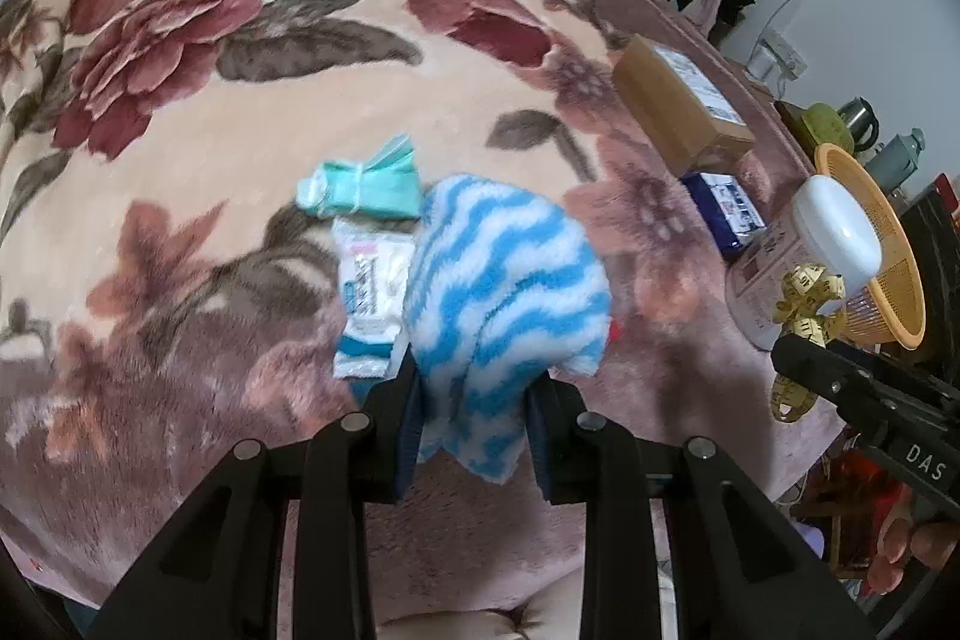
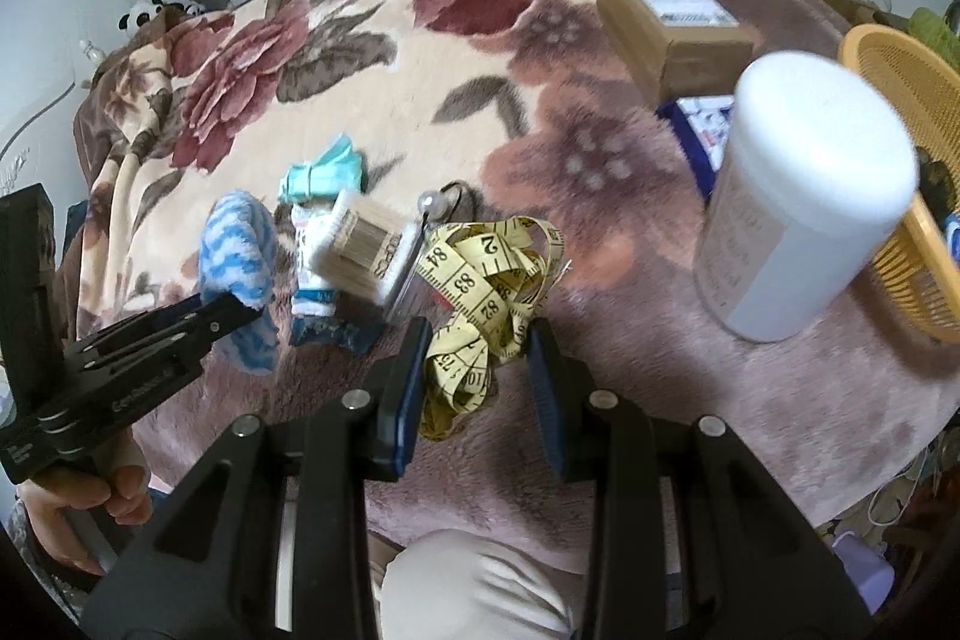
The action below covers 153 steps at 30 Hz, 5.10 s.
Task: Organize soft objects
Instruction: 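Carry the wavy cloth and tape measure with both tools over the orange basket, then open both tools to drop the cloth and tape measure into the basket, then move both open tools back toward the remaining items on the bed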
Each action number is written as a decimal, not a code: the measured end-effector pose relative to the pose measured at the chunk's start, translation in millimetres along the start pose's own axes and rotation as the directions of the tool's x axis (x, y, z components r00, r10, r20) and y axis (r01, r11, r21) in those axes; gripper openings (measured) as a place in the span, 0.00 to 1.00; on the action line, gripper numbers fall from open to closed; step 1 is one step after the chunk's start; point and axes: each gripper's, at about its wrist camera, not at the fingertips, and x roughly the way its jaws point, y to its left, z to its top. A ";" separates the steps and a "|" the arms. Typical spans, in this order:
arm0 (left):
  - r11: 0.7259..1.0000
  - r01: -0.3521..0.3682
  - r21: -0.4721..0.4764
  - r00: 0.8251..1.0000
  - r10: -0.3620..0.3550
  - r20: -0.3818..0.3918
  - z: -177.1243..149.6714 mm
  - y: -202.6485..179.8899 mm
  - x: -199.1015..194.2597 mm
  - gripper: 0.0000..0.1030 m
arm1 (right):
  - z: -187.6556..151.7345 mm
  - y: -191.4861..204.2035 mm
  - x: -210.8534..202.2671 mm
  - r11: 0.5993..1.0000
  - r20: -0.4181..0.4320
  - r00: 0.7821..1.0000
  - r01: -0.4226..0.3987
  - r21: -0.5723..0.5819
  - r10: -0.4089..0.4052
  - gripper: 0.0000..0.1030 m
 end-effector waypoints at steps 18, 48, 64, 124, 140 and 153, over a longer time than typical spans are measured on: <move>0.993 0.035 0.117 0.999 -0.040 0.037 38.1 -80.4 -14.4 0.29 | 25.6 -37.3 -51.8 1.000 0.092 0.995 0.027 0.016 -0.029 0.32; 0.956 0.099 0.277 0.994 -0.107 0.016 56.9 -209.4 -8.8 0.29 | 36.4 -135.4 -118.1 0.988 0.197 0.976 0.068 0.136 -0.095 0.32; 0.930 0.135 0.341 0.990 -0.143 -0.002 63.1 -266.6 1.7 0.29 | 32.9 -190.4 -135.7 0.971 0.212 0.966 0.103 0.217 -0.149 0.32; 0.897 0.190 0.400 0.977 -0.213 0.014 79.7 -335.9 6.1 0.98 | 21.3 -268.8 -140.9 0.889 0.144 0.961 0.153 0.432 -0.235 1.00; 0.917 0.167 0.363 0.982 -0.188 0.022 72.5 -293.2 -6.0 0.98 | 23.6 -236.8 -140.6 0.904 0.130 0.958 0.188 0.384 -0.255 1.00; 0.939 0.150 0.309 0.985 -0.169 0.036 71.4 -248.2 -12.1 0.98 | 33.5 -194.9 -133.0 0.930 0.130 0.963 0.186 0.316 -0.236 1.00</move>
